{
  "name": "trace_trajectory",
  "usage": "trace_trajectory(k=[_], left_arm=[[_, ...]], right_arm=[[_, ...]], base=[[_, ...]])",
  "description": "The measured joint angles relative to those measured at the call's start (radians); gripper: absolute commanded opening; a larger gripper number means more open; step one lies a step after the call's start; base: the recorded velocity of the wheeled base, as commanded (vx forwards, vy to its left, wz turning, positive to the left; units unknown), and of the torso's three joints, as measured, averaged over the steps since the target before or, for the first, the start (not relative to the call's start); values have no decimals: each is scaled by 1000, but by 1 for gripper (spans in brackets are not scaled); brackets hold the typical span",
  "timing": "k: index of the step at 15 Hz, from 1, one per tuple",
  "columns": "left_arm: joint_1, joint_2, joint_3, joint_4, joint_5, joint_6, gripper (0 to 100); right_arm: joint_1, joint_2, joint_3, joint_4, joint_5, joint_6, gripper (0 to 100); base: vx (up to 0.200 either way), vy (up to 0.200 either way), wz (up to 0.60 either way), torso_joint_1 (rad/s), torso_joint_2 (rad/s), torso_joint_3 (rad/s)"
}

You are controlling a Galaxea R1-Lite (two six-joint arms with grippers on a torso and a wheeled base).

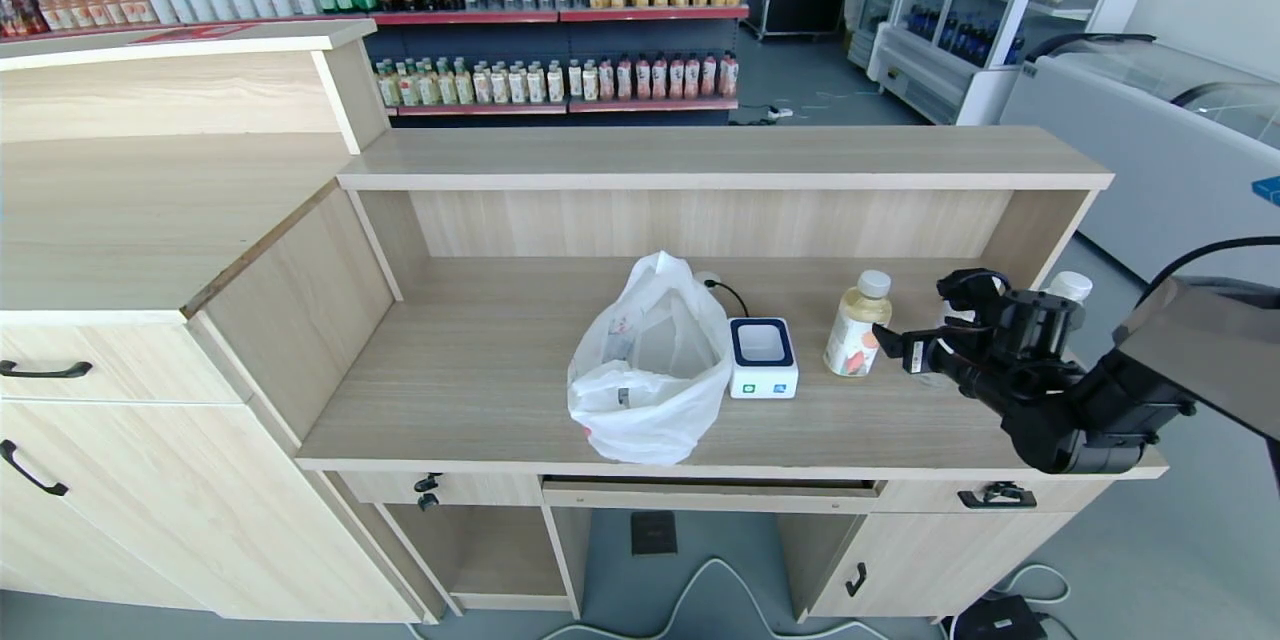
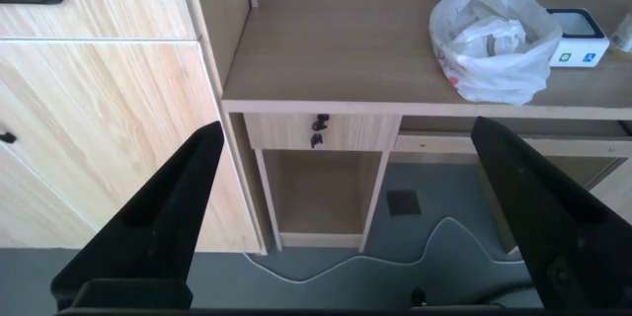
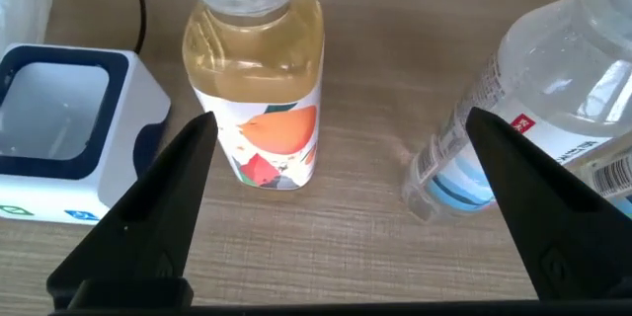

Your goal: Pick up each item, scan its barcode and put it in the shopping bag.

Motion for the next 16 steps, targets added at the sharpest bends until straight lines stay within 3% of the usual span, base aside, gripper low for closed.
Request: trace_trajectory(k=[16], left_arm=[[0,0,0,0,0,0,100]], right_arm=[[80,224,-356,76,-17,1,100]], base=[[0,0,0,0,0,0]])
